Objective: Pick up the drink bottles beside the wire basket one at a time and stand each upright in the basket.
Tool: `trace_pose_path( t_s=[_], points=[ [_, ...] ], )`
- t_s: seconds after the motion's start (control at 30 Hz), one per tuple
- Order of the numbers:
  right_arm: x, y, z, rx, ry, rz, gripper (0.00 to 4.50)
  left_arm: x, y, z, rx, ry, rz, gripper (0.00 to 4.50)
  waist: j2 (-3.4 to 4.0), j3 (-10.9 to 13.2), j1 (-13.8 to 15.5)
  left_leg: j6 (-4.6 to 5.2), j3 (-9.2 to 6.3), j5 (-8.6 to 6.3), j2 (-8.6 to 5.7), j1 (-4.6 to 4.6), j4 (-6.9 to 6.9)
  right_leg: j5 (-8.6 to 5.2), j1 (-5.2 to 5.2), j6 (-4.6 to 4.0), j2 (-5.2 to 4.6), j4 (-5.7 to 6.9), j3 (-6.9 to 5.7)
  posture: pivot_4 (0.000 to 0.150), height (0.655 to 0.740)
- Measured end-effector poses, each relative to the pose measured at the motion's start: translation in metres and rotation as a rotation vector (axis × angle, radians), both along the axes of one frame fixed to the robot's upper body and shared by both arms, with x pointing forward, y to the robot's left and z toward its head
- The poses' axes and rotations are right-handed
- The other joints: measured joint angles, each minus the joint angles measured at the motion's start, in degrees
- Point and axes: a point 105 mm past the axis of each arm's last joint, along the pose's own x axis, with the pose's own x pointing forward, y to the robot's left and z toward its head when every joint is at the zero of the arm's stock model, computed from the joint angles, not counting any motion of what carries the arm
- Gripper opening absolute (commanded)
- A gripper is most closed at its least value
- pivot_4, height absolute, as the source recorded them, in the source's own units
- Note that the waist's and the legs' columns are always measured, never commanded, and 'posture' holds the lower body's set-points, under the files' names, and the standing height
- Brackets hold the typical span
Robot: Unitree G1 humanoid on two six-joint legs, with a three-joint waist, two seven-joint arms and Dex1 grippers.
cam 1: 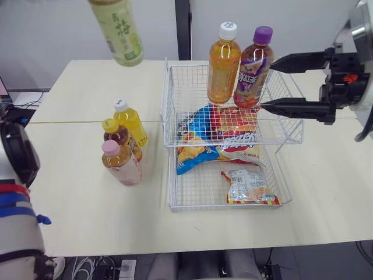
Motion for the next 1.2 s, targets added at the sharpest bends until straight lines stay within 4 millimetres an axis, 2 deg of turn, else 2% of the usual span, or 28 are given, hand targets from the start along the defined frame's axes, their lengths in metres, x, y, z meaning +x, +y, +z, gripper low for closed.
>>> trace_pose_path(
  t_s=[0.23, 0.4, 1.2],
  points=[
    [-0.007, -0.001, 0.000, 0.011, 0.000, 0.023, 4.50, 0.002, -0.034, 0.010, -0.003, 0.020, -0.123, 1.36, -0.02, 0.06, -0.08, 0.00, 0.00, 0.00, 0.00, -0.01, 0.00, 0.00, 0.00, 0.01, -0.02, -0.01, 0.02, 0.150, 0.7400],
    [-0.010, 0.000, 0.000, 0.004, 0.000, 0.031, 4.50, -0.001, -0.041, 0.016, -0.010, 0.030, -0.166, 1.36, 0.05, 0.10, -0.28, 0.00, 0.01, 0.00, 0.00, 0.00, -0.01, -0.01, -0.01, 0.02, -0.02, 0.00, 0.03, 0.150, 0.7400],
    [-0.011, -0.002, 0.001, 0.025, -0.011, 0.018, 4.50, 0.037, -0.081, -0.028, -0.026, 0.104, -0.243, 1.36, 0.02, 0.12, 0.39, 0.00, 0.01, 0.00, -0.05, -0.02, 0.04, -0.01, -0.01, 0.02, -0.06, 0.02, 0.04, 0.150, 0.7400]
  ],
)
